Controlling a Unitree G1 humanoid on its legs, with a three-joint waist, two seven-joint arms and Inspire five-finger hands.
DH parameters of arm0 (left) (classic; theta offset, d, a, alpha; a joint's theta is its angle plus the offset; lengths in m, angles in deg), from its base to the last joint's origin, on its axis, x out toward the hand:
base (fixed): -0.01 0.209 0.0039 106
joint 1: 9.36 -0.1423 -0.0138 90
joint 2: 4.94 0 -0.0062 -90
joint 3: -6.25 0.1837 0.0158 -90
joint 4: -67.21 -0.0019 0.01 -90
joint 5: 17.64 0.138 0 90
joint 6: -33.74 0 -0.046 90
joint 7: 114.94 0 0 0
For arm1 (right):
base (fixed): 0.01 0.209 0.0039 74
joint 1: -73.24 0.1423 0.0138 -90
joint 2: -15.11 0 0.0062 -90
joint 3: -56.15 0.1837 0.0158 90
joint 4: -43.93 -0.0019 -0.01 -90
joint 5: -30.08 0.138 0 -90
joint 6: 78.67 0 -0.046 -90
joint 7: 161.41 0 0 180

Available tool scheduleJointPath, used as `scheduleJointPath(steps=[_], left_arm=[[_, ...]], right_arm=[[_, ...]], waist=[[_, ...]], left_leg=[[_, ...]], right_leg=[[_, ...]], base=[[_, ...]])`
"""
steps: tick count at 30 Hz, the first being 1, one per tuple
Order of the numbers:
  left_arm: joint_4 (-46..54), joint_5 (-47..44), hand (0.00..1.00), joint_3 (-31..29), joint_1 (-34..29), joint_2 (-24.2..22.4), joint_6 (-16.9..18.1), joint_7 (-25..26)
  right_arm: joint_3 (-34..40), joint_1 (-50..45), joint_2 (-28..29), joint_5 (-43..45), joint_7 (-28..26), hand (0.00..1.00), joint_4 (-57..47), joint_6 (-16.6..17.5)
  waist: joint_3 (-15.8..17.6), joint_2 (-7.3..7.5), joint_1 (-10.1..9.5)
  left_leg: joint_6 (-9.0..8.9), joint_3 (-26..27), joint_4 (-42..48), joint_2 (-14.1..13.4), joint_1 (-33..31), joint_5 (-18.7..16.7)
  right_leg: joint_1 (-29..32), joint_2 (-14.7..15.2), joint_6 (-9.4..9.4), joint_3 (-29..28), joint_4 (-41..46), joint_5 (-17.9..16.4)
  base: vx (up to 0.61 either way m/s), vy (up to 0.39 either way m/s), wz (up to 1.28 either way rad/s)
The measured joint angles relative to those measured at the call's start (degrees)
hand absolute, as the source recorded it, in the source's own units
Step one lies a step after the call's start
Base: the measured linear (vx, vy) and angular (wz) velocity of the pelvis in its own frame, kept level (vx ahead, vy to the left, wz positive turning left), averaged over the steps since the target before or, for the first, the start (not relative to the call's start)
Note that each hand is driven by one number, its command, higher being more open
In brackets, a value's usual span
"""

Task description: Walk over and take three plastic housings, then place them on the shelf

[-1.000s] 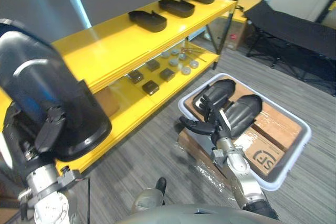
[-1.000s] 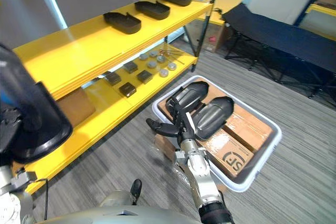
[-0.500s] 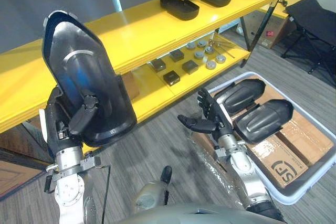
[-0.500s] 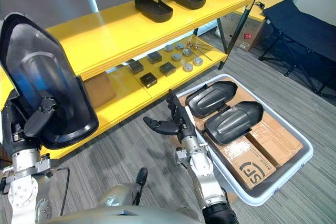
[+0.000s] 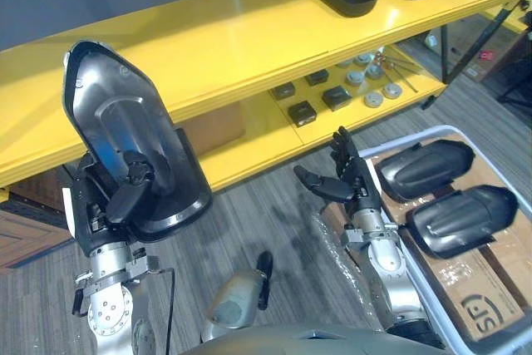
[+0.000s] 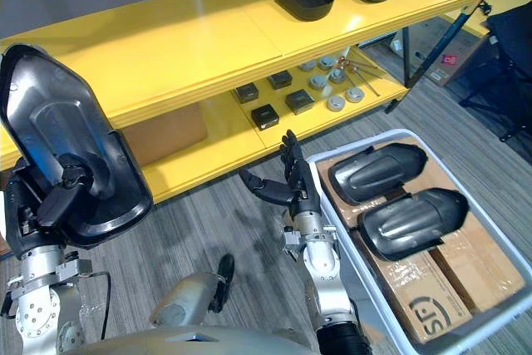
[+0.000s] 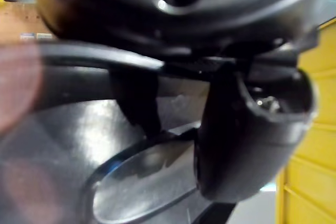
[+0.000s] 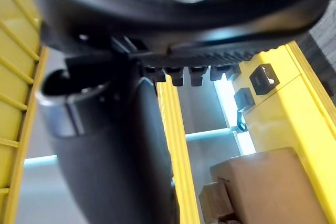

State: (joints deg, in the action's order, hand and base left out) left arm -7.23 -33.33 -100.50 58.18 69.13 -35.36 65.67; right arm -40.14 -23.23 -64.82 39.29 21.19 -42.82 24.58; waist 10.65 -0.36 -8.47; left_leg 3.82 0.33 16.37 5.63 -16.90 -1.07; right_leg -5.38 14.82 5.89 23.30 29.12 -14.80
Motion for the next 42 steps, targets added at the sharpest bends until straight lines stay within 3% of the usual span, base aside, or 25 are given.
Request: scheduleJointPath(steps=[2,3,4,6,8,9,12,14,15,16,18,20,22,23,24,26,28,30,31,32,33,34,36,39,42], left_arm=[[0.5,0.1,0.00,0.0,-0.1,0.5,0.0,-0.1],[0.5,-0.1,0.00,0.2,-0.1,0.5,-0.1,0.8],[0.6,-0.5,0.00,0.3,0.2,0.6,-0.1,1.5],[0.6,-0.7,0.00,0.9,1.7,1.0,-0.2,2.4],[0.6,-2.1,0.00,3.1,3.8,1.6,-1.1,3.1],[0.6,-2.2,0.00,4.6,4.4,1.6,-1.3,3.3],[0.6,-2.2,0.00,7.4,4.1,1.7,-1.4,4.0],[0.8,-2.1,0.00,7.6,4.0,2.3,-1.3,3.9],[0.8,-2.2,0.00,7.3,4.1,2.3,-1.3,3.9],[0.7,-2.9,0.00,7.3,2.8,1.3,-1.4,3.7],[0.7,-4.2,0.00,7.3,1.2,0.5,-1.6,3.6],[0.8,-4.3,0.00,7.2,0.6,0.0,-1.9,3.3],[0.8,-4.3,0.00,6.9,-0.1,-0.3,-1.9,3.0],[0.8,-4.3,0.00,6.6,-0.3,-0.4,-2.0,3.0],[0.7,-4.5,0.00,6.5,-0.3,-0.4,-2.0,2.9],[0.7,-4.5,0.00,6.8,-0.2,-0.3,-2.0,2.6],[0.6,-4.1,0.00,8.4,0.5,-0.3,-2.0,1.8],[0.6,-4.0,0.00,10.5,1.1,-0.2,-2.0,1.6],[0.5,-3.5,0.00,11.7,1.7,-0.2,-2.0,1.2],[0.5,-2.7,0.00,12.5,1.9,0.0,-2.0,0.6],[0.3,-2.3,0.00,12.5,2.7,0.9,-2.1,0.3],[0.4,-1.8,0.00,12.5,3.8,2.7,-2.2,-0.5],[0.4,-1.9,0.00,12.4,4.8,4.5,-2.4,-1.6],[0.9,-2.0,0.00,12.3,5.0,5.3,-3.6,-4.1],[1.5,-1.9,0.00,13.5,7.1,6.2,-7.8,-6.8]], right_arm=[[0.5,0.2,0.9,-0.7,0.2,1.00,0.0,0.1],[0.4,0.3,1.5,-1.3,0.1,1.00,0.0,0.4],[0.1,0.6,1.6,-1.8,-0.4,1.00,0.0,1.3],[0.3,0.6,1.0,-2.0,-1.8,1.00,-1.7,2.0],[0.8,0.7,-0.2,-1.9,-2.9,1.00,-4.3,2.4],[1.1,0.7,-1.1,-1.4,-3.9,1.00,-6.0,2.5],[1.4,0.5,-2.8,-0.3,-5.6,1.00,-10.4,4.0],[1.6,0.6,-3.6,1.3,-7.2,1.00,-16.3,5.5],[1.8,0.9,-4.0,1.3,-7.5,1.00,-18.6,6.6],[2.2,1.8,-5.8,1.3,-7.7,1.00,-20.8,7.6],[2.9,2.6,-7.2,1.5,-7.7,1.00,-21.5,7.6],[4.3,2.9,-7.9,2.5,-7.2,1.00,-21.4,7.5],[5.1,3.1,-7.8,3.2,-6.6,1.00,-21.3,7.5],[5.1,3.1,-7.8,3.5,-6.5,1.00,-21.3,7.5],[5.1,3.0,-7.6,3.5,-6.4,1.00,-21.2,7.5],[5.5,2.8,-6.4,3.5,-6.1,1.00,-20.8,7.6],[7.0,2.9,-4.9,3.0,-5.4,1.00,-20.1,9.1],[8.2,2.9,-5.2,2.8,-4.5,1.00,-18.3,9.9],[9.0,2.9,-5.9,2.7,-3.7,1.00,-16.3,9.9],[9.2,2.9,-6.6,2.8,-3.3,1.00,-14.5,9.7],[9.3,2.9,-6.0,2.9,-3.0,1.00,-13.5,9.6],[9.2,2.3,-4.8,3.0,-2.5,1.00,-12.7,8.6],[8.9,1.8,-3.4,3.0,-2.8,1.00,-12.7,8.4],[8.5,1.6,-1.5,3.0,-2.9,1.00,-12.9,8.4],[8.1,0.9,-0.5,2.7,-2.2,1.00,-13.0,8.4]], waist=[[0.1,0.56,0.13],[0.1,0.39,0.68],[0.0,-0.02,1.10],[-0.3,-0.77,2.28],[-0.1,-1.31,3.16],[-0.1,-1.70,4.10],[-0.4,-1.34,4.80],[-2.4,1.52,5.15],[-3.0,2.59,4.98],[-3.9,1.56,4.79],[-5.1,-0.27,3.98],[-5.6,-1.46,3.97],[-5.0,-3.00,3.52],[-4.5,-3.67,3.30],[-3.8,-3.61,3.29],[-3.7,-3.30,3.47],[-3.5,-2.63,4.39],[-3.7,-2.71,4.90],[-4.1,-3.48,4.80],[-5.1,-5.04,4.82],[-5.0,-4.23,5.41],[-4.6,-1.84,5.91],[-4.6,0.05,6.07],[-4.9,0.66,6.11],[-5.3,1.12,6.73]], left_leg=[[0.46,-0.8,-2.8,0.3,3.5,-0.3],[0.74,-1.5,-4.5,0.3,6.4,-0.5],[0.84,-2.0,-5.8,-0.1,8.8,-0.8],[1.02,-3.9,-6.7,-0.5,10.7,-1.1],[1.11,-6.3,-6.4,-0.5,11.6,-2.1],[0.99,-8.1,-5.0,-0.5,12.2,-3.2],[-0.74,-12.2,-1.2,0.3,14.2,-7.3],[-1.38,-14.4,0.5,1.6,14.4,-10.1],[-2.29,-13.2,1.7,1.4,14.2,-11.5],[-3.46,-12.2,4.3,-1.5,14.4,-14.0],[-4.54,-11.4,6.1,-4.4,14.4,-15.3],[-4.81,-9.6,10.0,-6.4,13.3,-14.0],[-4.85,-7.6,20.3,-8.1,10.2,-13.4],[-5.58,-5.4,29.5,-9.6,6.5,-10.8],[-6.05,-3.2,34.7,-11.2,4.2,-10.6],[-5.99,1.1,31.8,-14.9,3.0,-12.6],[-6.19,3.7,15.7,-16.9,3.3,-11.6],[-6.82,3.7,7.6,-16.7,3.8,-8.2],[-7.35,3.0,2.5,-16.3,5.1,-3.1],[-10.09,2.7,-0.7,-16.2,6.8,1.6],[-10.16,3.3,-1.2,-15.0,7.6,1.5],[-9.23,4.7,-3.9,-12.2,9.6,1.7],[-8.08,6.4,-6.4,-10.4,11.1,2.2],[-7.33,7.8,-9.4,-9.9,13.1,2.5],[-6.96,8.1,-11.7,-9.4,13.5,3.4]], right_leg=[[5.6,2.3,-1.20,-3.5,12.2,5.3],[7.2,2.7,-1.89,-4.3,15.6,2.3],[9.1,1.8,-2.81,-4.8,15.0,-0.4],[13.1,-0.9,-4.34,-5.5,10.3,-2.0],[18.7,-3.3,-4.12,-9.0,6.5,-1.6],[21.0,-4.5,-2.93,-11.6,2.9,-0.3],[20.7,-5.9,-2.36,-16.3,-4.7,4.4],[18.0,-5.3,-2.61,-18.6,-8.4,5.1],[15.9,-4.9,-1.61,-17.9,-10.7,7.1],[13.8,-5.5,-2.56,-14.1,-10.3,8.8],[12.1,-7.1,-3.70,-11.5,-10.6,8.7],[9.2,-8.5,-4.60,-8.7,-12.3,8.1],[5.8,-10.5,-5.54,-7.8,-14.0,7.5],[3.5,-11.4,-6.17,-7.9,-15.5,6.8],[1.7,-11.6,-6.53,-7.9,-16.3,6.3],[-0.7,-11.6,-6.79,-7.9,-18.3,5.8],[-2.2,-9.6,-5.45,-8.0,-19.2,5.2],[-2.1,-7.8,-3.31,-8.1,-18.6,5.5],[-1.8,-6.8,-1.95,-9.2,-17.9,5.1],[-1.7,-6.5,-0.40,-10.3,-17.5,4.7],[-1.8,-5.2,0.42,-10.9,-17.3,4.4],[-1.7,-2.2,0.99,-11.2,-17.3,5.2],[-1.7,-0.2,1.70,-11.1,-18.1,6.9],[-1.7,0.2,1.98,-10.8,-19.7,10.1],[-1.6,0.4,1.68,-10.3,-20.9,10.6]], base=[[0.23,0.085,0.07],[0.30,0.056,0.01],[0.26,0.045,0.04],[0.19,-0.001,0.34],[0.19,-0.051,0.66],[0.19,-0.091,0.81],[0.22,-0.157,0.90],[0.33,-0.337,1.12],[0.32,-0.377,0.98],[0.30,-0.353,0.86],[0.30,-0.265,0.60],[0.30,-0.225,0.58],[0.22,-0.148,0.19],[0.20,-0.079,-0.10],[0.23,-0.060,-0.16],[0.17,-0.011,-0.07],[0.23,0.107,0.03],[0.19,0.167,-0.07],[0.23,0.293,-0.35],[0.24,0.343,-0.33],[0.25,0.398,-0.29],[0.18,0.303,-0.13],[0.15,0.225,-0.21],[0.07,0.145,-0.21],[0.00,0.049,-0.02]])
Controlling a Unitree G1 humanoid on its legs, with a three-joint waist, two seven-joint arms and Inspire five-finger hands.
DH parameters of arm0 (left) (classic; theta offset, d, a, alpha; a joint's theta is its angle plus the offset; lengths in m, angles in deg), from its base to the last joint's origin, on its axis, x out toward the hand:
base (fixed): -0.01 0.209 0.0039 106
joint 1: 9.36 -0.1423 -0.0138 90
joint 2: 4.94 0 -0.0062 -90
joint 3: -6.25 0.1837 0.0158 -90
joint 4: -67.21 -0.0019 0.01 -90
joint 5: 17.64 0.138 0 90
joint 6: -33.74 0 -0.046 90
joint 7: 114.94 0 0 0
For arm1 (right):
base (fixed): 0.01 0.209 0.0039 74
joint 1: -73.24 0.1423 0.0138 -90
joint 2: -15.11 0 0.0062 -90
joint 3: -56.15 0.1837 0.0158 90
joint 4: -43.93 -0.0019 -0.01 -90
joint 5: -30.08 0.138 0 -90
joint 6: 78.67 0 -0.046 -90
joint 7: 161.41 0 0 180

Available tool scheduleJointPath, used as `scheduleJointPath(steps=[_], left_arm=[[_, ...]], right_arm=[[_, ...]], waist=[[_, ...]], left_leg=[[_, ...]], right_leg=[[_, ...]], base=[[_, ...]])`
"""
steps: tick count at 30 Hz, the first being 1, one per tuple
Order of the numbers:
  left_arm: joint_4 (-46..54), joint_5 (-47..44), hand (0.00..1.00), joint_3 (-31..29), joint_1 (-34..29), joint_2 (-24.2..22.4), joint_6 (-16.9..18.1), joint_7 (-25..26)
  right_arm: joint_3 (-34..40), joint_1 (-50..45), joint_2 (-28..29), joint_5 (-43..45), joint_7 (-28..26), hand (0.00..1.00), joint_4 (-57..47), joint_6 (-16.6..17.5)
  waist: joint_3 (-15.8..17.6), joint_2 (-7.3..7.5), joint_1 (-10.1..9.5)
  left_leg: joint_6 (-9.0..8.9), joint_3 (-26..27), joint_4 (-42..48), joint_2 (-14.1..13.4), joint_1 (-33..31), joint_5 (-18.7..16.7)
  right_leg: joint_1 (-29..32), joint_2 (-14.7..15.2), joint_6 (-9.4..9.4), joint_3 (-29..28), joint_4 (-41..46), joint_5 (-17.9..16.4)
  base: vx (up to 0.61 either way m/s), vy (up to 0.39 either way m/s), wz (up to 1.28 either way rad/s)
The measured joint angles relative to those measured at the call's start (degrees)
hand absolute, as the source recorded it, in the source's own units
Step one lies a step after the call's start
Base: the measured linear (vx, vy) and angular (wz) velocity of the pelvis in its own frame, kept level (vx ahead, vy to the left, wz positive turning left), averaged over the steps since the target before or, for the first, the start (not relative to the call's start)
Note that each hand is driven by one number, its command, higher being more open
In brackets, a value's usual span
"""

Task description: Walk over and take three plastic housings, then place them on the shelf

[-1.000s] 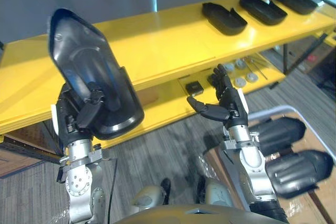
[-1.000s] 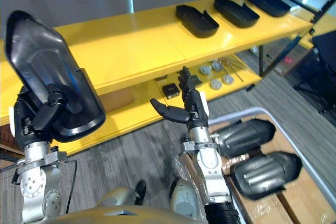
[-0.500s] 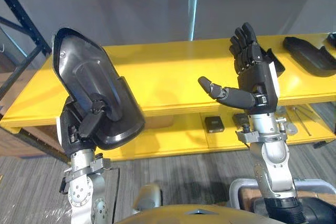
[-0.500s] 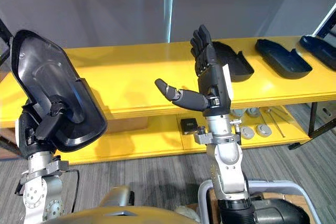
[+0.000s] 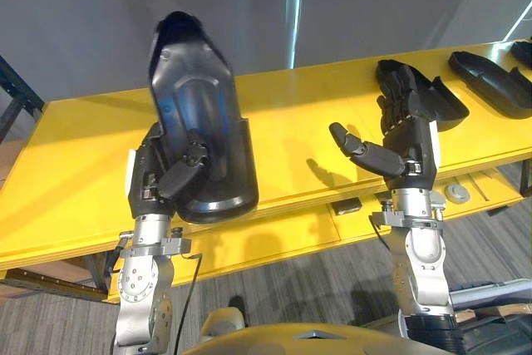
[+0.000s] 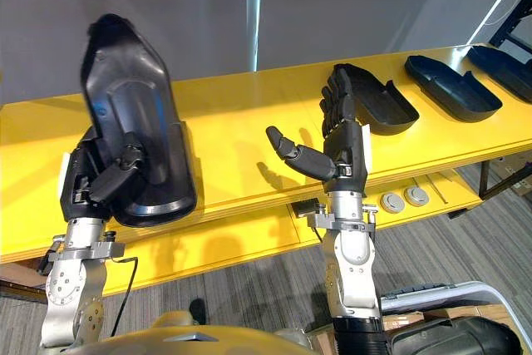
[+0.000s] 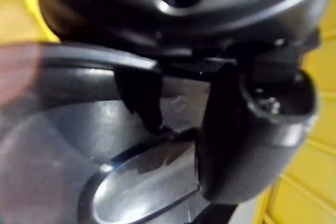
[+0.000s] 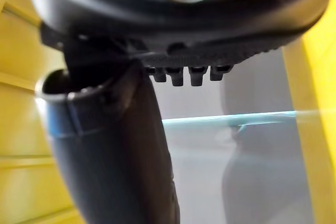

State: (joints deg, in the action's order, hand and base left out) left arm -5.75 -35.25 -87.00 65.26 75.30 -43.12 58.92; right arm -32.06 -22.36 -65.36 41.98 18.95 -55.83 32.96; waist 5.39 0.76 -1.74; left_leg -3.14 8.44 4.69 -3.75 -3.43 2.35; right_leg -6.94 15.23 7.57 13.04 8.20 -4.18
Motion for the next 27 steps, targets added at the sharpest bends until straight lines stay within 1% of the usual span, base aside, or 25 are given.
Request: scheduleJointPath(steps=[1,2,3,4,5,7,8,10,11,13,14,16,17,19,22,23,24,25,27], left_arm=[[0.0,0.1,0.00,1.3,1.5,0.8,-2.3,-0.3],[0.0,0.3,0.00,2.0,2.3,1.2,-3.5,-0.3],[0.0,0.3,0.00,3.4,4.0,1.8,-5.8,-0.1],[0.0,0.3,0.00,4.9,5.6,2.2,-7.9,0.7],[-0.2,0.3,0.00,5.8,6.5,2.3,-9.0,1.2],[-2.8,0.8,0.00,9.4,11.0,2.6,-12.6,3.7],[-3.7,1.5,0.00,9.9,12.2,2.7,-13.3,4.5],[-9.9,2.9,0.00,11.7,18.7,2.7,-15.3,7.9],[-11.5,2.9,0.00,11.7,20.1,2.7,-15.8,8.8],[-17.4,3.1,0.00,11.3,24.5,2.7,-17.1,13.4],[-18.6,3.3,0.00,11.1,25.2,2.7,-17.1,14.6],[-23.1,4.2,0.00,10.5,27.5,2.6,-17.4,19.3],[-24.0,4.2,0.00,10.1,27.7,2.6,-17.4,20.2],[-26.9,4.2,0.00,8.3,29.1,2.5,-17.6,24.2],[-29.3,4.3,0.00,6.1,31.3,2.4,-18.2,28.5],[-31.1,4.3,0.00,4.6,33.1,2.3,-18.4,31.4],[-31.8,4.4,0.00,4.1,33.8,2.3,-18.7,32.5],[-33.2,4.5,0.00,3.0,35.7,2.2,-19.6,34.9],[-34.9,4.5,0.00,2.2,38.2,2.3,-20.1,36.8]], right_arm=[[-0.3,-0.4,0.0,-0.5,0.1,1.00,0.0,-0.2],[-0.3,-0.5,0.0,-0.5,0.1,1.00,-0.1,-0.5],[-0.2,-0.5,-0.1,-0.9,0.1,1.00,-0.1,-1.4],[-0.2,-0.6,-0.3,-1.1,0.0,1.00,-0.3,-2.2],[-0.2,-0.7,-0.5,-1.1,-0.1,1.00,-0.3,-2.4],[0.1,-1.7,-1.2,-1.2,-0.7,1.00,-2.1,-3.5],[0.0,-1.9,-1.3,-1.2,-0.9,1.00,-2.6,-3.6],[-0.1,-2.7,-2.7,-0.8,-2.2,1.00,-6.0,-3.8],[-0.1,-2.6,-2.9,-0.6,-2.8,1.00,-6.8,-3.8],[-0.1,-2.7,-2.9,3.1,-6.5,1.00,-8.5,-3.8],[-0.2,-2.7,-2.9,3.8,-7.6,1.00,-8.6,-3.8],[-0.4,-3.1,-3.1,5.4,-11.3,1.00,-8.6,-3.8],[-0.7,-3.3,-3.1,5.4,-11.7,1.00,-8.6,-3.8],[-2.2,-4.2,-3.7,5.3,-13.2,1.00,-8.6,-3.8],[-3.7,-4.9,-4.3,5.3,-14.6,1.00,-8.4,-3.9],[-4.5,-4.9,-4.4,5.3,-15.3,1.00,-8.4,-4.1],[-4.7,-4.9,-4.4,5.3,-15.5,1.00,-8.4,-4.3],[-4.9,-4.9,-4.4,5.3,-16.1,1.00,-8.4,-4.8],[-5.2,-4.8,-4.4,5.4,-16.3,1.00,-8.4,-5.2]], waist=[[0.0,-0.03,0.47],[0.0,-0.08,0.61],[0.0,-0.08,0.66],[-0.1,-0.10,1.16],[-0.1,-0.12,1.74],[-0.1,-0.54,3.28],[-0.1,-0.55,3.55],[-0.2,-0.77,4.50],[-0.2,-0.84,5.01],[-0.3,-1.04,6.41],[-0.4,-1.09,6.69],[-0.6,-1.48,7.61],[-0.7,-1.53,7.73],[-0.7,-1.63,8.19],[-0.8,-1.61,8.17],[-0.8,-1.61,8.24],[-0.8,-1.60,8.24],[-0.8,-1.54,8.22],[-0.9,-1.47,8.24]], left_leg=[[-0.01,0.3,-1.2,0.2,0.1,0.8],[-0.03,0.6,-1.9,0.2,0.2,1.3],[-0.22,1.4,-3.3,0.2,0.5,2.2],[-0.42,2.1,-4.8,0.0,1.0,3.2],[-0.45,2.2,-5.5,-0.1,1.2,3.6],[-0.75,3.5,-8.7,-0.6,3.3,5.4],[-1.07,4.0,-9.5,-0.8,4.0,5.7],[-1.40,5.7,-9.7,-1.6,4.2,5.9],[-1.47,6.0,-9.7,-1.8,4.2,6.0],[-1.69,7.5,-9.8,-2.8,4.4,6.5],[-1.51,7.7,-9.8,-3.0,4.4,6.7],[-1.73,8.4,-9.8,-3.7,4.4,7.0],[-1.79,8.5,-9.8,-3.8,4.5,7.1],[-2.00,8.8,-9.8,-4.2,4.7,7.2],[-2.11,9.2,-9.8,-4.6,4.7,7.3],[-2.15,9.4,-9.8,-4.7,4.6,7.4],[-2.16,9.4,-9.8,-4.8,4.6,7.4],[-2.15,9.6,-9.8,-4.8,4.5,7.5],[-2.11,9.8,-9.8,-4.8,4.1,7.6]], right_leg=[[0.0,0.0,0.00,0.4,-0.6,0.0],[0.2,0.0,0.00,0.6,-1.0,0.0],[0.8,-0.2,0.00,0.6,-1.6,0.0],[0.9,-0.5,0.01,0.6,-2.0,0.0],[0.8,-0.6,0.07,0.6,-2.3,0.0],[0.9,-1.3,0.16,-0.5,-2.4,0.1],[1.0,-1.5,0.16,-0.9,-2.4,0.1],[2.0,-2.1,0.26,-2.0,-2.4,0.1],[2.3,-2.3,0.37,-2.4,-2.4,0.1],[3.2,-3.0,0.43,-3.7,-2.3,0.2],[3.5,-3.2,0.46,-4.0,-2.3,0.2],[4.0,-3.9,0.60,-4.7,-2.2,0.5],[4.0,-4.0,0.79,-4.8,-2.2,0.7],[4.3,-4.4,0.68,-5.1,-2.2,0.9],[4.7,-4.7,0.55,-5.6,-2.1,1.0],[5.0,-4.8,0.49,-5.8,-2.1,1.2],[5.0,-4.9,0.44,-5.9,-2.1,1.3],[5.1,-5.0,0.34,-6.2,-2.1,1.5],[5.7,-5.0,0.43,-6.6,-2.0,1.6]], base=[[-0.03,-0.003,0.04],[-0.05,-0.008,-0.15],[-0.07,-0.024,-0.32],[-0.07,-0.029,-0.32],[-0.08,-0.041,-0.25],[-0.08,-0.029,-0.25],[-0.09,-0.027,-0.37],[-0.10,-0.028,-0.41],[-0.11,-0.021,-0.37],[-0.10,-0.021,-0.33],[-0.07,-0.028,-0.28],[-0.05,-0.031,-0.18],[-0.03,-0.026,-0.12],[-0.04,-0.026,-0.08],[-0.02,-0.018,-0.08],[-0.01,-0.014,-0.07],[-0.01,-0.015,-0.08],[-0.01,-0.007,-0.05],[-0.02,-0.004,-0.05]])
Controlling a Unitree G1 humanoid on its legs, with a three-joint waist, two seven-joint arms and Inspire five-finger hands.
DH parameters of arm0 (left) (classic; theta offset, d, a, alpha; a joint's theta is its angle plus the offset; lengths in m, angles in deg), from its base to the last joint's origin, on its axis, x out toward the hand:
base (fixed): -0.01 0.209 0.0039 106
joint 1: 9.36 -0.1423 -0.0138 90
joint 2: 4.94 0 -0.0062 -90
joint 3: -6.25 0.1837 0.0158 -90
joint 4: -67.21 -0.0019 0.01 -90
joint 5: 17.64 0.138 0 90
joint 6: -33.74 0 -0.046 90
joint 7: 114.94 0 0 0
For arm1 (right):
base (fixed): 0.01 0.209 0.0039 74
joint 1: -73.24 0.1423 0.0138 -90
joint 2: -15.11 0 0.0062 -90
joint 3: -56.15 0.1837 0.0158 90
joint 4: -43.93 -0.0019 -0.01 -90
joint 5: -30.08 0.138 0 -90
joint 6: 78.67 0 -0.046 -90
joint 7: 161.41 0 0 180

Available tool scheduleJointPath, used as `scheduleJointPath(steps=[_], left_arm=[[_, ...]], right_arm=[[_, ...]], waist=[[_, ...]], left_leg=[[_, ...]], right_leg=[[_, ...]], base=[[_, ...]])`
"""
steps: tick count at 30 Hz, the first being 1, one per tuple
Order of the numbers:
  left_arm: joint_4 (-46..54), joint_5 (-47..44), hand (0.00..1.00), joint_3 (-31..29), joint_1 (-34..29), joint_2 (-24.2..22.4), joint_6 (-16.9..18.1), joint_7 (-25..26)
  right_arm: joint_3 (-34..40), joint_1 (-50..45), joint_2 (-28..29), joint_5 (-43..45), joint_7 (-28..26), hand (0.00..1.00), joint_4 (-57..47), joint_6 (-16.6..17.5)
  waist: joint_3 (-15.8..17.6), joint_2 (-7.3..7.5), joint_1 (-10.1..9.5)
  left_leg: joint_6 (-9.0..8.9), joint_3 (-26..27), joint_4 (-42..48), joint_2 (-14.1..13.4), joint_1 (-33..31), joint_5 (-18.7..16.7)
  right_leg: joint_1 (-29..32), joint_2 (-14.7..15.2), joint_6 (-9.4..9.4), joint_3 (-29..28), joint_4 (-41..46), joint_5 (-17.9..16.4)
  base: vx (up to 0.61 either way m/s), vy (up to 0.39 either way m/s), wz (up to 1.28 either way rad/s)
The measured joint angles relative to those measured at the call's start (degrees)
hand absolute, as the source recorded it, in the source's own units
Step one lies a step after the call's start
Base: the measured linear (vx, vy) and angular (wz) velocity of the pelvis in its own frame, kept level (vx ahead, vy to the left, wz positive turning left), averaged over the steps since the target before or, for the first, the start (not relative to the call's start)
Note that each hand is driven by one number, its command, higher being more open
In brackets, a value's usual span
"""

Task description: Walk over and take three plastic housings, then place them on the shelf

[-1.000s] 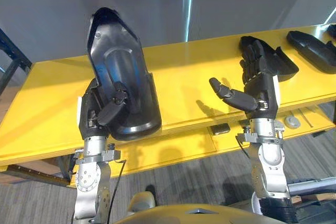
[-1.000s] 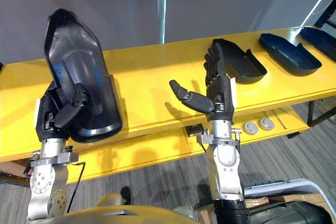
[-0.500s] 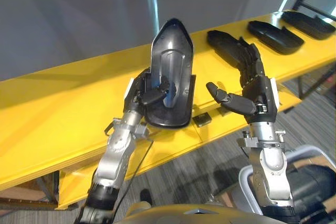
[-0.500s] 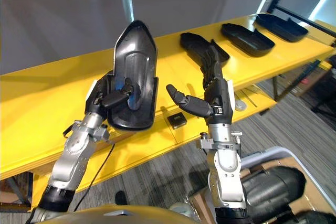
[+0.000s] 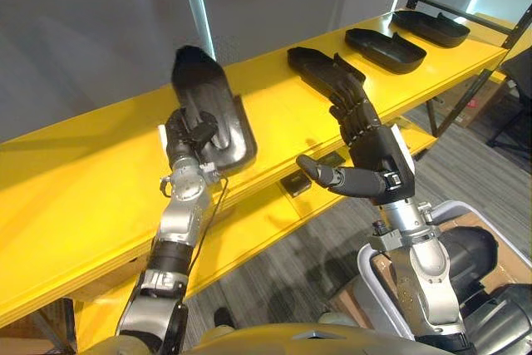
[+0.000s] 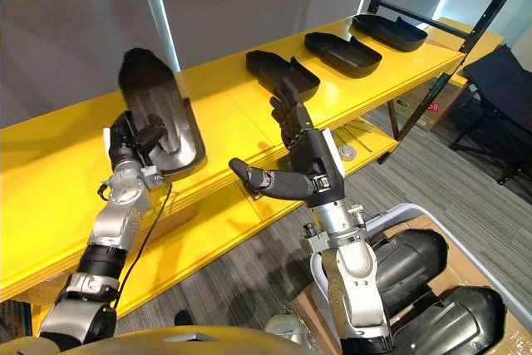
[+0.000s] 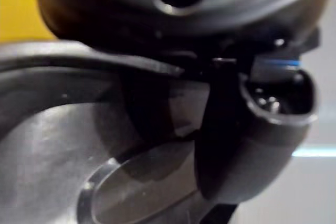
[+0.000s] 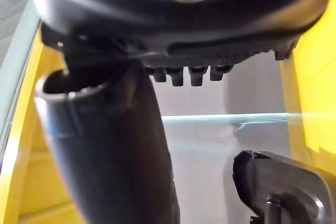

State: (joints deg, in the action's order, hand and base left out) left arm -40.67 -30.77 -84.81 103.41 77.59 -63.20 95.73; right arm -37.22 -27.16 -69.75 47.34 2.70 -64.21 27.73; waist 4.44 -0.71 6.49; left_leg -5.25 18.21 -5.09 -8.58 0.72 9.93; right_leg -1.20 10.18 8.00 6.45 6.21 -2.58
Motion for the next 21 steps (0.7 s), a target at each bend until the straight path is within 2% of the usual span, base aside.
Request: scheduleJointPath(steps=[5,9,14,17,21], left_arm=[[-3.3,-0.9,0.00,0.3,4.0,0.3,-3.1,0.7],[-5.4,-2.5,0.00,1.5,4.8,0.3,-4.9,-1.6],[-8.7,-5.8,0.00,5.9,8.3,-0.1,-6.2,-4.3],[-8.7,-6.7,0.00,6.2,12.2,-1.6,-5.9,-2.5],[-8.6,-6.9,0.00,6.9,17.5,-1.6,-5.0,2.6]], right_arm=[[-1.4,0.1,0.0,0.2,-0.3,1.00,0.0,-2.4],[-4.3,0.1,0.0,1.2,-1.3,1.00,0.0,-3.7],[-6.0,0.9,0.0,1.2,-0.9,1.00,0.0,-6.0],[-7.2,5.0,-0.3,1.2,-0.2,1.00,-0.1,-6.0],[-8.4,9.1,-0.6,2.1,2.1,1.00,-0.2,-6.1]], waist=[[-0.3,0.32,0.40],[-0.4,0.32,1.55],[0.0,0.51,1.60],[3.1,0.63,1.79],[6.7,0.82,1.45]], left_leg=[[0.12,0.4,0.0,0.0,-0.3,0.4],[0.29,0.7,0.0,-0.2,-1.4,0.5],[0.60,1.1,0.0,-0.2,-2.8,1.1],[0.35,1.0,0.0,-0.4,-4.7,1.6],[0.76,0.8,0.0,-1.0,-7.0,2.4]], right_leg=[[0.4,-0.1,0.08,-0.6,0.1,0.3],[1.9,-0.2,0.06,-1.2,0.3,0.4],[3.9,-0.3,0.18,-2.0,0.8,1.1],[5.9,-0.5,-0.01,-2.1,1.0,1.4],[8.0,-1.1,-0.05,-2.1,1.0,2.2]], base=[[0.00,0.000,-0.04],[-0.04,-0.006,-0.04],[-0.03,0.000,-0.05],[-0.11,-0.005,0.01],[-0.07,-0.026,0.03]])
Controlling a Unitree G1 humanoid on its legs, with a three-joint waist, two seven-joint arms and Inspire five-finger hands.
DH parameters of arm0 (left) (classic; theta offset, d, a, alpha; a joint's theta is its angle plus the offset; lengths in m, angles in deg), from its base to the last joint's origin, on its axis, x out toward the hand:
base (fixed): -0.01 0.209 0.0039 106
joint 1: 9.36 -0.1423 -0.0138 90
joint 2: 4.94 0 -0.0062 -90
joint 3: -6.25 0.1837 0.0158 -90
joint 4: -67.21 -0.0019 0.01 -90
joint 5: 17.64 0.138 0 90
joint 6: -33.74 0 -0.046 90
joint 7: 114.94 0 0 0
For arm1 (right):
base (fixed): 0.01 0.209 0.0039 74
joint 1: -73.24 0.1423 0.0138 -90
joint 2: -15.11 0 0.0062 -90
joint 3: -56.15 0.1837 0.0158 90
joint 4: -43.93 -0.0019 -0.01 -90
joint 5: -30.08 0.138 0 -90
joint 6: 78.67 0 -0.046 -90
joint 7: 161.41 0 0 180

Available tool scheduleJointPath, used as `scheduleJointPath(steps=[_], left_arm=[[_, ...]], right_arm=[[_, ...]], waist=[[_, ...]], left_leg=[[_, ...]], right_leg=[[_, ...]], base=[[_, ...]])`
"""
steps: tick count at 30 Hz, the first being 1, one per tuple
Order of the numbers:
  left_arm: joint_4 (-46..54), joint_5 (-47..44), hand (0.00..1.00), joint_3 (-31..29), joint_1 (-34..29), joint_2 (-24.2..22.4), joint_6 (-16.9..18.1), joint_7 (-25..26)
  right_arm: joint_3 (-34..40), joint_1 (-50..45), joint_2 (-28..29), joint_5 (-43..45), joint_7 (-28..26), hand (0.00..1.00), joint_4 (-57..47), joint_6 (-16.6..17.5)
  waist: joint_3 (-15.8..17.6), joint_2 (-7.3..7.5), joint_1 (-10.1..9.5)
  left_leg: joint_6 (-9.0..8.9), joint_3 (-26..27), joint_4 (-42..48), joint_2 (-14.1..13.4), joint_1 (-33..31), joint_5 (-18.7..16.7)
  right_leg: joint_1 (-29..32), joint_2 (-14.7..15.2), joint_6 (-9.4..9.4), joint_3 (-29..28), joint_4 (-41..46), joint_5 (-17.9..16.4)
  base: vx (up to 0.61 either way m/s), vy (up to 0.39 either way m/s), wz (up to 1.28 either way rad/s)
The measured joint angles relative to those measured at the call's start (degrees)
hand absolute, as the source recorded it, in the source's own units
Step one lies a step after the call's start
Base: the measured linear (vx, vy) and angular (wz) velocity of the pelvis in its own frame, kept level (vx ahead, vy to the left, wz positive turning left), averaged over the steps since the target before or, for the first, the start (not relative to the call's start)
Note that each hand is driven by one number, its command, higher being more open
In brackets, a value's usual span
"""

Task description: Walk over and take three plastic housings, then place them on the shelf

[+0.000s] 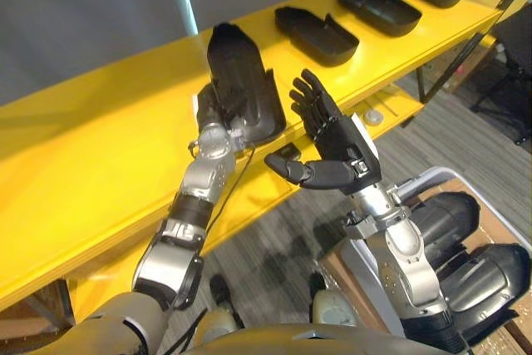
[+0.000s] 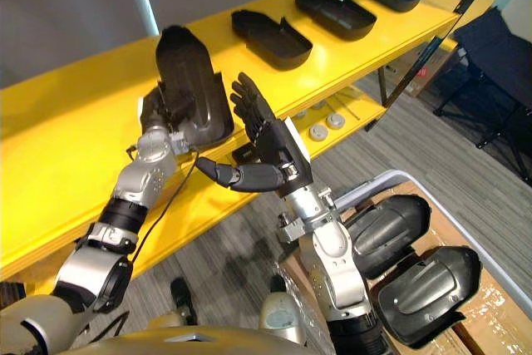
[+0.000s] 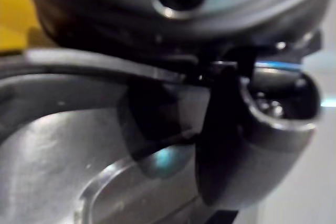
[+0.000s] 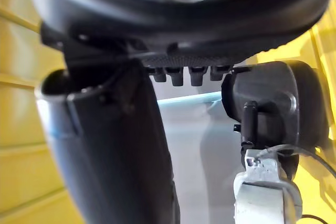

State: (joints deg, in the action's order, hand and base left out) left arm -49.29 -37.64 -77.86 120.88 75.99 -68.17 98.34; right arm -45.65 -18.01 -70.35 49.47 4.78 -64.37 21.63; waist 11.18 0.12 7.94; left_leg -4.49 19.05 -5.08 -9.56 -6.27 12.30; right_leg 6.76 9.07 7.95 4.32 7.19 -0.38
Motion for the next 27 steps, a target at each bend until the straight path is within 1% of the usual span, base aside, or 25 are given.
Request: scheduleJointPath(steps=[1,2,4,6,10,11,16,18,21,26,27], left_arm=[[0.0,-0.2,0.00,0.1,1.0,0.0,1.0,2.1],[0.0,-0.2,0.00,0.1,1.8,0.0,1.5,3.1],[0.0,-0.2,0.00,0.0,3.1,0.0,2.0,5.4],[0.0,-0.2,0.00,0.0,4.8,0.0,2.2,7.3],[0.0,-2.0,0.00,-0.2,8.4,0.0,4.0,12.0],[-0.1,-2.0,1.00,-0.3,8.8,0.0,4.0,12.7],[-0.1,-1.9,1.00,-0.8,10.0,0.3,3.8,12.9],[-0.3,-1.9,1.00,-1.3,11.0,0.4,2.8,12.8],[-1.1,-1.8,1.00,-1.3,11.9,0.8,0.7,12.8],[-2.8,0.3,1.00,-1.3,13.3,1.1,-1.0,13.2],[-3.4,0.2,1.00,-1.3,13.6,1.8,-1.3,13.2]], right_arm=[[-1.0,0.7,0.0,0.1,1.0,1.00,-0.3,0.0],[-1.5,1.0,0.0,0.1,1.5,1.00,-0.6,0.0],[-2.3,1.4,0.0,0.2,2.6,1.00,-0.8,0.0],[-2.6,1.8,0.0,0.2,3.6,1.00,-0.8,0.0],[-3.5,2.1,0.0,0.1,6.0,1.00,-0.8,0.0],[-3.7,2.2,0.0,0.1,6.2,1.00,-0.8,0.0],[-4.0,2.2,0.0,0.1,7.2,1.00,-0.8,0.0],[-4.0,2.2,-0.1,0.1,7.4,1.00,-0.8,0.0],[-4.2,2.2,-0.1,0.2,8.0,1.00,-0.8,0.0],[-4.8,2.2,-0.3,0.2,8.2,1.00,-0.8,0.0],[-4.8,2.2,-0.4,0.2,8.2,1.00,-0.8,0.0]], waist=[[0.6,0.02,0.03],[1.1,0.01,0.03],[2.1,-0.02,0.06],[3.5,-0.01,0.03],[5.9,-0.35,0.00],[6.0,-0.42,-0.01],[7.3,-0.90,-0.13],[8.0,-1.23,-0.18],[8.0,-1.24,-0.15],[8.0,-1.26,-0.09],[8.0,-1.26,0.03]], left_leg=[[0.02,-0.2,0.0,-0.2,-0.8,0.3],[0.02,-0.2,0.0,-0.2,-1.1,0.4],[-0.24,-0.2,0.1,-0.2,-1.5,0.8],[-0.21,-0.2,0.2,-0.2,-1.6,0.9],[0.07,-0.3,0.2,-0.2,-2.5,1.2],[0.09,-0.3,0.2,-0.2,-2.6,1.2],[0.27,-0.3,0.2,-0.2,-2.5,1.3],[0.25,-0.3,0.2,-0.2,-2.5,1.3],[0.28,-0.3,0.2,-0.2,-2.4,1.3],[0.36,-0.4,0.2,-0.2,-2.3,1.3],[0.34,-0.4,0.2,-0.2,-2.3,1.3]], right_leg=[[0.7,-0.2,0.00,0.0,0.0,0.2],[1.1,-0.3,0.00,0.0,0.2,0.2],[1.7,-0.3,0.00,-0.1,0.8,0.3],[1.8,-0.3,0.03,-0.1,0.9,0.4],[2.7,-0.3,0.16,0.0,1.0,0.5],[2.9,-0.3,0.15,0.0,1.0,0.5],[3.2,-0.3,0.01,-0.1,1.8,0.6],[3.2,-0.3,0.11,-0.1,1.8,0.5],[3.1,-0.3,0.03,-0.1,1.8,0.3],[3.1,-0.3,0.05,-0.1,1.8,0.3],[3.1,-0.3,0.05,-0.1,1.8,0.3]], base=[[-0.02,-0.034,0.04],[-0.02,-0.034,0.03],[0.00,0.000,0.00],[0.00,0.000,0.00],[0.00,0.000,0.00],[0.00,0.000,0.00],[0.00,0.000,0.00],[0.00,0.000,0.00],[0.00,0.000,0.00],[0.00,0.000,0.00],[0.00,0.000,0.00]])
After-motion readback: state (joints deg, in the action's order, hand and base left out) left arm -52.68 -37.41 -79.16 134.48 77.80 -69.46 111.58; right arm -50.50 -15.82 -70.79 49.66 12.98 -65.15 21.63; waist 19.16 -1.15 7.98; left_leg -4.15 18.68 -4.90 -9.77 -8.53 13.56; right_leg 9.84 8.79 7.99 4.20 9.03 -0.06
